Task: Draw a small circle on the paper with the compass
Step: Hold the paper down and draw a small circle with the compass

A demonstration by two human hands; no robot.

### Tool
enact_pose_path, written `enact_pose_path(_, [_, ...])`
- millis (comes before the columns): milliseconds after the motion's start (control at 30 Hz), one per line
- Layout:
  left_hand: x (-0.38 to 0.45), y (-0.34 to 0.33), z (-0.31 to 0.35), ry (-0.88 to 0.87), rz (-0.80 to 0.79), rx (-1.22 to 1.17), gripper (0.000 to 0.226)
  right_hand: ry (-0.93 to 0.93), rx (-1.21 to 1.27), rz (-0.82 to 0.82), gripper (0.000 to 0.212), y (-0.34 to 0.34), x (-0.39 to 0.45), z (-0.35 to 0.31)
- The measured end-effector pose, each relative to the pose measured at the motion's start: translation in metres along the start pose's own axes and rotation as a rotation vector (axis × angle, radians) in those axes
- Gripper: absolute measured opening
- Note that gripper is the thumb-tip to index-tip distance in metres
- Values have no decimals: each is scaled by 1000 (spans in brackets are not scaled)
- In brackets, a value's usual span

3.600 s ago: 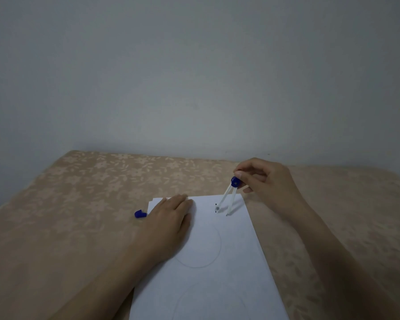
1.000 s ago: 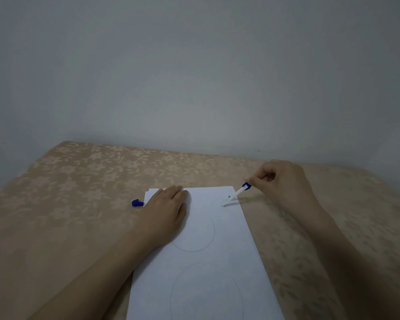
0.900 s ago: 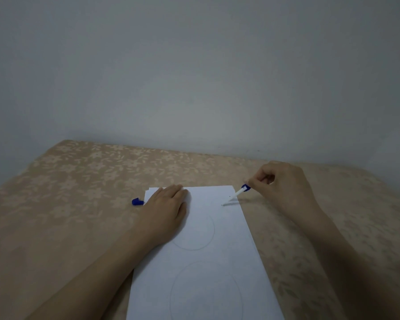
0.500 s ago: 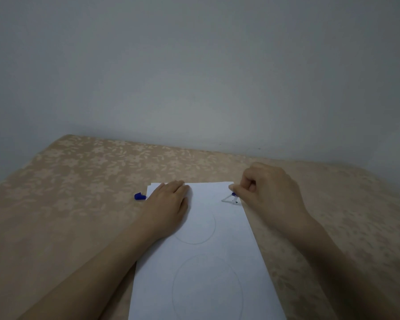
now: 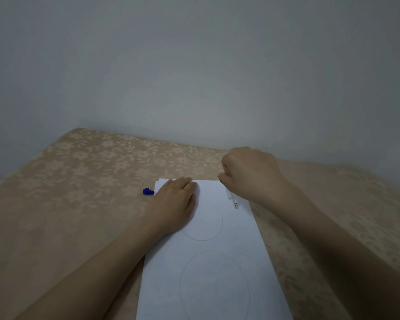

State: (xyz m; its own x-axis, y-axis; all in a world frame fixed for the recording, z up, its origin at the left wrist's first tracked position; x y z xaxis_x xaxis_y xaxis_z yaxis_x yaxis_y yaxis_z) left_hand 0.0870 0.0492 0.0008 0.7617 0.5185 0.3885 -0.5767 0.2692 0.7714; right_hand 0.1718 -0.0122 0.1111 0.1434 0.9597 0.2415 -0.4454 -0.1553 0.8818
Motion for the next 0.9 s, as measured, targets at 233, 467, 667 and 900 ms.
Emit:
enact_pose_path(233, [1, 2, 2, -25, 25, -3, 15, -4, 63, -51, 17, -9, 35, 1])
enact_pose_path(467, [2, 1, 0, -33, 42, -12, 13, -76, 133, -66, 39, -21, 53, 17])
enact_pose_path(667, [1, 0, 0, -34, 46, -5, 11, -159, 161, -24, 41, -26, 54, 29])
enact_pose_path(900, [1, -1, -2, -26, 42, -13, 11, -274, 164, 4, 38, -33, 48, 48])
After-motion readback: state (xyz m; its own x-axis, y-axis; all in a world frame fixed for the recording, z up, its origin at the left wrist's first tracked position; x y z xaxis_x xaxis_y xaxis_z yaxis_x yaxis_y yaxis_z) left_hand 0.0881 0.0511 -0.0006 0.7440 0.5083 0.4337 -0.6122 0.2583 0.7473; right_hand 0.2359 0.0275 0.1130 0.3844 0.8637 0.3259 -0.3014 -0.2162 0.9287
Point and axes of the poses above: each hand's wrist, its own x-axis towards the middle knuckle, its own y-axis out of the back of the hand, z = x × y, the point moved 8 cm from there along x, towards the middle knuckle, and after that the axes turned 14 degrees about -x, right-handed, at the moved point
